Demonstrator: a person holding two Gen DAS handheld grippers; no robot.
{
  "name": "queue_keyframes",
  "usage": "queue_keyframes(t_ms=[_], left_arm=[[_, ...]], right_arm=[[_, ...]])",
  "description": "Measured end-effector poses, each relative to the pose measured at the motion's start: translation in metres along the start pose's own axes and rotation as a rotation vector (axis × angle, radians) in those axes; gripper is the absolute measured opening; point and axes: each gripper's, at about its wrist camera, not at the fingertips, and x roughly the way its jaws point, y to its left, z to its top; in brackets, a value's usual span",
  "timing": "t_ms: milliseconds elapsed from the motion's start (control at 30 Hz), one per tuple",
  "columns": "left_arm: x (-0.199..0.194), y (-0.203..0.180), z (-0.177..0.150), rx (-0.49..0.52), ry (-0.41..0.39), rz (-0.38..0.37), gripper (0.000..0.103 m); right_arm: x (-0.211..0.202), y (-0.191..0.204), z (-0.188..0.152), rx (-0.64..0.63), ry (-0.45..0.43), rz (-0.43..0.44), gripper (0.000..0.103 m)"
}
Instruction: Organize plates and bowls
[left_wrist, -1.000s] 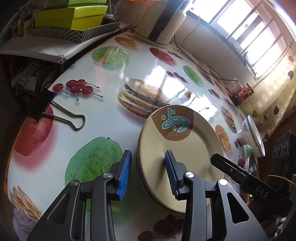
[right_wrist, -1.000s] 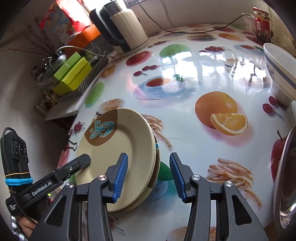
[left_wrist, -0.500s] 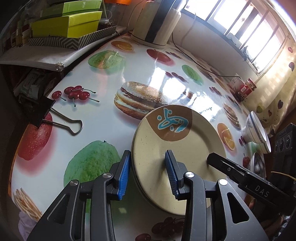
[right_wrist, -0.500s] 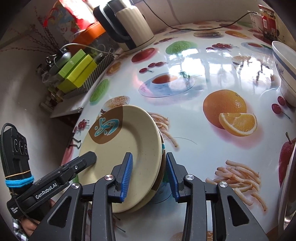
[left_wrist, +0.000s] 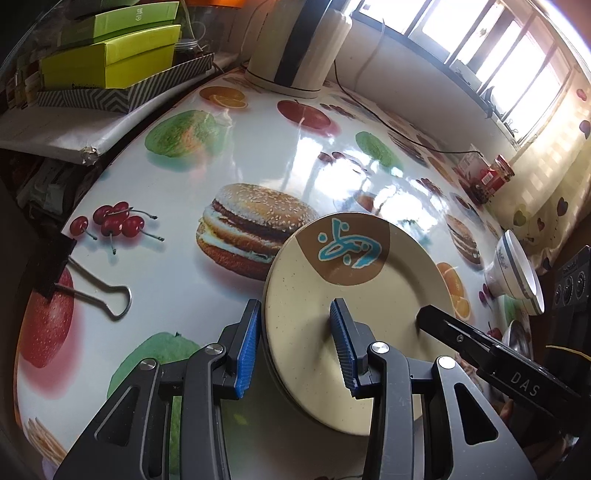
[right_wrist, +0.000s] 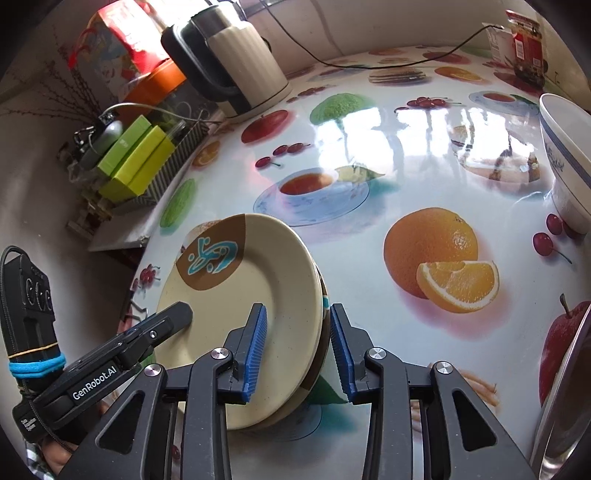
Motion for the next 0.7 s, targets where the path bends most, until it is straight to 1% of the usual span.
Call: queue_keyframes(t_ms=[267,467,700], left_arm=[[0.019,-0.014,0.022,0.026,0.017,-0.014,0.039],[0.031,-0.026,0.038,0.056,0.023,-0.006,0.039],[0.038,-0.033,0.046,0.068,0.029,-0.004,0.039]], right_arm=[[0.003,-0.017,0.022,0.043,-0.017,-0.024,0.033],[0.006,-0.026,0.036,0.067,-0.029,-0.032,0.033],[0.007,-0.032,0.044,0.077,-0.033,-0.04,0.033]])
